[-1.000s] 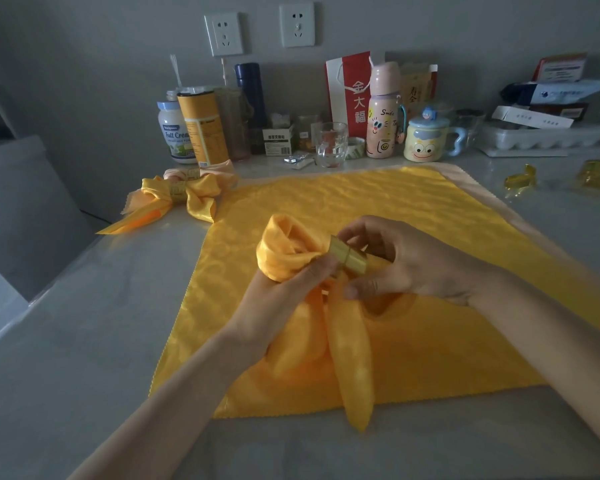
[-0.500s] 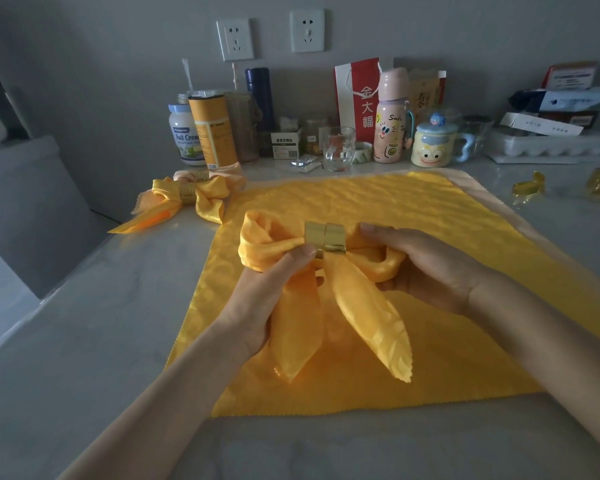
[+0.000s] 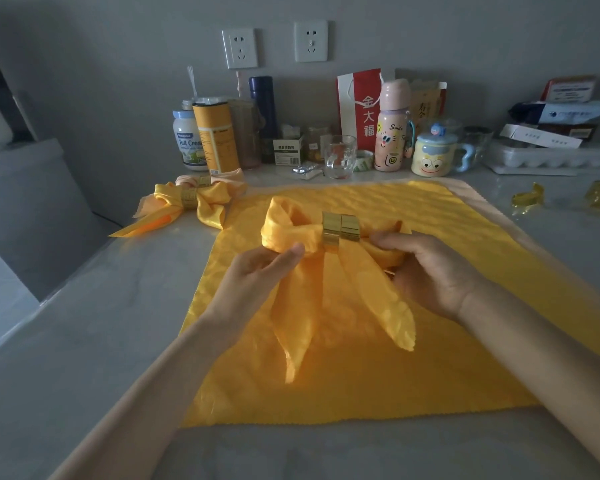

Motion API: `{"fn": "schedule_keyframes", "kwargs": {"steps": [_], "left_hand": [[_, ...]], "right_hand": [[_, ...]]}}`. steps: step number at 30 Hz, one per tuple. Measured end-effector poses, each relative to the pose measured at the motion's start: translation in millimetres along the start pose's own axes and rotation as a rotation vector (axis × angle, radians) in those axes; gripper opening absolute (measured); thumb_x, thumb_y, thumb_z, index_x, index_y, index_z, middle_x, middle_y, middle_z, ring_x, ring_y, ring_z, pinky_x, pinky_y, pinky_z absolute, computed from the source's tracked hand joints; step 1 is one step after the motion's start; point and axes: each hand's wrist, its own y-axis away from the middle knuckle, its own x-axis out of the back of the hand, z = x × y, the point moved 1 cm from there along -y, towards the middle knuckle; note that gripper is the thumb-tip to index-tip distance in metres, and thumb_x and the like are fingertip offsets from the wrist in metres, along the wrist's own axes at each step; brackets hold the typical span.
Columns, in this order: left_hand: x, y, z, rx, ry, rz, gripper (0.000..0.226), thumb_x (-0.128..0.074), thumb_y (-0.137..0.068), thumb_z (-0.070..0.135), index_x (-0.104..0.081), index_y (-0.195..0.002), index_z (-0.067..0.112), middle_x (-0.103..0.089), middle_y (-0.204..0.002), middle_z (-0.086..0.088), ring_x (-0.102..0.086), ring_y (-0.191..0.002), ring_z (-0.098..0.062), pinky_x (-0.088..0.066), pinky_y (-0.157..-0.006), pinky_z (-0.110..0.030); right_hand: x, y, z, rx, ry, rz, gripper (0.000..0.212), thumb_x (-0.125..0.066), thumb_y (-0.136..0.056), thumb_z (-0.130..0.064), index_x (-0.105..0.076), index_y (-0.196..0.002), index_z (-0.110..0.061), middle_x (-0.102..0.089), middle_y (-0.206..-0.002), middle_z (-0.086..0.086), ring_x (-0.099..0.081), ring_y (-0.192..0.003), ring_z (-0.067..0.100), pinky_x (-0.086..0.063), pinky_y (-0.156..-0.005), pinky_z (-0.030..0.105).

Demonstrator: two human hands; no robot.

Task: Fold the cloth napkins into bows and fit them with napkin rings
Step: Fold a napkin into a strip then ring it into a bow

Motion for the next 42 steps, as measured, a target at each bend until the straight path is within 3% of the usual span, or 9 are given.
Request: {"fn": "schedule_keyframes", "kwargs": {"steps": [4, 9, 13, 15, 24, 29, 33, 37, 42], "left_hand": [[15, -1, 15, 0.06, -0.052, 0.079, 0.078, -0.062, -0.062, 0.072, -0.061, -0.089, -0.001, -0.061, -0.085, -0.014, -0.058, -0.079, -0.028, -0.047, -0.079, -0.043], [59, 3, 23, 0.107, -0.129, 0.126, 0.041, -0.061, -0.075, 0.047, -0.067, -0.102, 0.017, -0.072, -0.101, 0.0, -0.067, -0.094, -0.017, -0.051, -0.09, -0.034], [113, 16, 11, 0.151, -0.174, 0.195, 0.024, -0.057, -0.087, 0.036, -0.067, -0.099, 0.019, -0.073, -0.09, 0.007, -0.069, -0.083, -0.008, -0.053, -0.068, -0.019], [141, 21, 1, 0.188, -0.199, 0.231, 0.019, -0.055, -0.09, 0.033, -0.067, -0.094, 0.018, -0.074, -0.082, 0.008, -0.069, -0.075, -0.006, -0.052, -0.064, -0.017], [231, -19, -33, 0.355, -0.274, 0.312, 0.02, -0.057, -0.092, 0.034, -0.061, -0.1, 0.016, -0.067, -0.099, -0.002, -0.064, -0.093, -0.02, -0.05, -0.077, -0.028], [256, -78, -52, 0.303, -0.59, 0.366, 0.031, -0.055, -0.093, 0.036, -0.057, -0.074, 0.012, -0.055, -0.077, -0.003, -0.052, -0.072, -0.019, -0.041, -0.064, -0.026], [258, -112, -61, 0.222, -0.724, 0.412, 0.039, -0.05, -0.096, 0.033, -0.043, -0.064, 0.011, -0.042, -0.065, 0.001, -0.038, -0.059, -0.015, -0.03, -0.053, -0.027], [257, -126, -67, 0.217, -0.938, 0.446, 0.037, -0.041, -0.098, 0.039, -0.047, -0.075, 0.011, -0.052, -0.078, -0.002, -0.05, -0.077, -0.023, -0.035, -0.066, -0.031], [249, -115, -78, 0.309, -1.229, 0.299, 0.048, -0.039, -0.094, 0.053, -0.051, -0.126, 0.02, -0.045, -0.129, -0.006, -0.039, -0.124, -0.027, -0.032, -0.098, -0.04]], "right_hand": [[-10, -10, -3, 0.052, 0.166, -0.063, 0.057, -0.068, -0.068, -0.013, -0.056, -0.123, -0.001, -0.065, -0.11, 0.01, -0.058, -0.102, 0.023, -0.043, -0.098, 0.042], [-44, -38, 5, 0.081, 0.285, -0.051, 0.068, -0.077, -0.069, -0.004, -0.045, -0.129, -0.005, -0.062, -0.117, 0.009, -0.062, -0.105, 0.023, -0.052, -0.07, 0.021], [-98, -69, 29, 0.133, 0.532, -0.002, 0.08, -0.082, -0.067, -0.009, -0.039, -0.134, -0.013, -0.054, -0.125, 0.006, -0.054, -0.112, 0.02, -0.048, -0.092, 0.032], [-124, -86, 41, 0.17, 0.659, -0.038, 0.079, -0.082, -0.068, -0.015, -0.038, -0.134, -0.014, -0.052, -0.123, 0.004, -0.051, -0.112, 0.018, -0.044, -0.09, 0.028], [-195, -178, 69, 0.219, 0.965, -0.086, 0.086, -0.083, -0.064, -0.02, -0.034, -0.135, -0.016, -0.042, -0.131, 0.01, -0.048, -0.116, 0.025, -0.047, -0.088, 0.033], [-214, -229, 70, 0.413, 1.242, -0.007, 0.075, -0.075, -0.073, -0.017, -0.031, -0.134, -0.011, -0.031, -0.133, 0.017, -0.039, -0.12, 0.03, -0.036, -0.09, 0.026], [-217, -268, 68, 0.28, 1.292, 0.057, 0.079, -0.072, -0.074, -0.016, -0.026, -0.138, -0.012, -0.025, -0.14, 0.02, -0.036, -0.126, 0.035, -0.039, -0.095, 0.033], [-217, -294, 69, 0.178, 1.311, 0.072, 0.098, -0.071, -0.074, -0.021, -0.007, -0.148, -0.016, -0.018, -0.149, 0.02, -0.026, -0.136, 0.037, -0.039, -0.104, 0.04], [-201, -295, 71, 0.224, 1.407, 0.182, 0.105, -0.074, -0.071, -0.046, -0.009, -0.148, -0.017, -0.012, -0.153, 0.016, -0.014, -0.14, 0.037, -0.024, -0.113, 0.043]]}}
